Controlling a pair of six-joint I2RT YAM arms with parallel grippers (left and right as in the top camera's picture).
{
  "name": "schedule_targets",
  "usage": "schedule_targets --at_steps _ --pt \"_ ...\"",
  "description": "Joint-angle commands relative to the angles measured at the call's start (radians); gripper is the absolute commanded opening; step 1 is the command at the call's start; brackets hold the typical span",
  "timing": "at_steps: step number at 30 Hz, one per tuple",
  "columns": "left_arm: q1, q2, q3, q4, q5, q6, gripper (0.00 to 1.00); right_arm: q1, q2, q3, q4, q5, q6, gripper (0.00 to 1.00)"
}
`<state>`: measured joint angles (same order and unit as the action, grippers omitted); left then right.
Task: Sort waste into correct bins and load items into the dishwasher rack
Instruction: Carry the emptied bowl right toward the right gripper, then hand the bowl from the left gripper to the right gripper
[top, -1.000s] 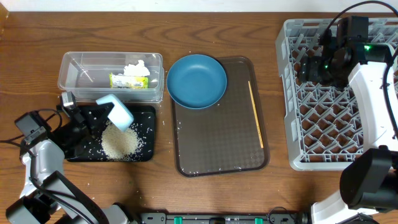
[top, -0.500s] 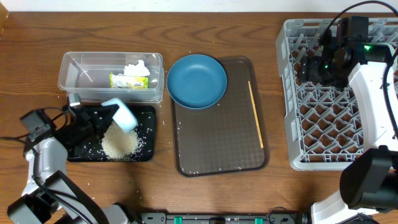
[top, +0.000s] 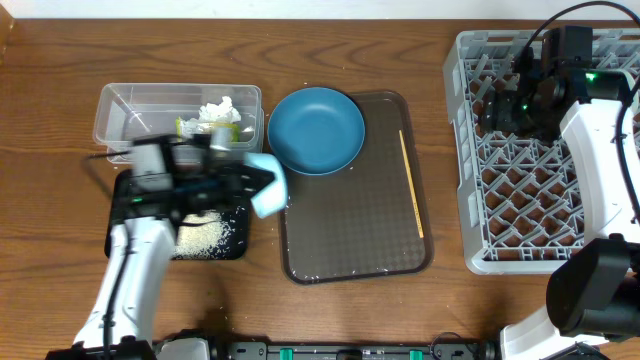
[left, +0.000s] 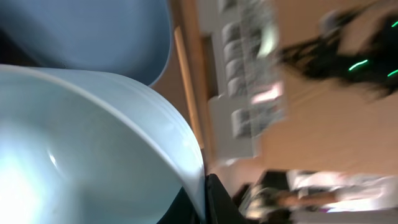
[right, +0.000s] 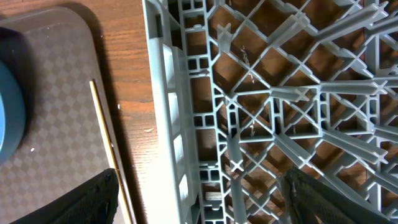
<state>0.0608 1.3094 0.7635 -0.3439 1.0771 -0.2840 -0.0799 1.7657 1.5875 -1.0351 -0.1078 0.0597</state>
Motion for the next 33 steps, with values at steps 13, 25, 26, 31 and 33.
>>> schedule_targets --at_steps 13,25,26,31,33 --pt "-0.631 0.104 0.022 0.276 -0.858 0.013 0.06 0.015 -0.013 0.001 -0.002 0.006 -0.012 0.83" --pt "-0.778 0.228 0.022 0.484 -0.858 0.013 0.08 0.015 -0.013 0.001 -0.002 0.006 -0.012 0.83" --pt "-0.780 0.228 0.022 0.484 -0.858 0.013 0.11 0.015 -0.013 0.001 -0.002 0.006 -0.012 0.83" --pt "-0.780 0.228 0.022 0.481 -0.858 0.013 0.21 0.015 -0.013 0.001 -0.002 0.006 -0.012 0.83" --pt "-0.779 0.228 0.022 0.481 -0.858 0.013 0.25 0.015 -0.013 0.001 -0.002 0.006 -0.012 0.84"
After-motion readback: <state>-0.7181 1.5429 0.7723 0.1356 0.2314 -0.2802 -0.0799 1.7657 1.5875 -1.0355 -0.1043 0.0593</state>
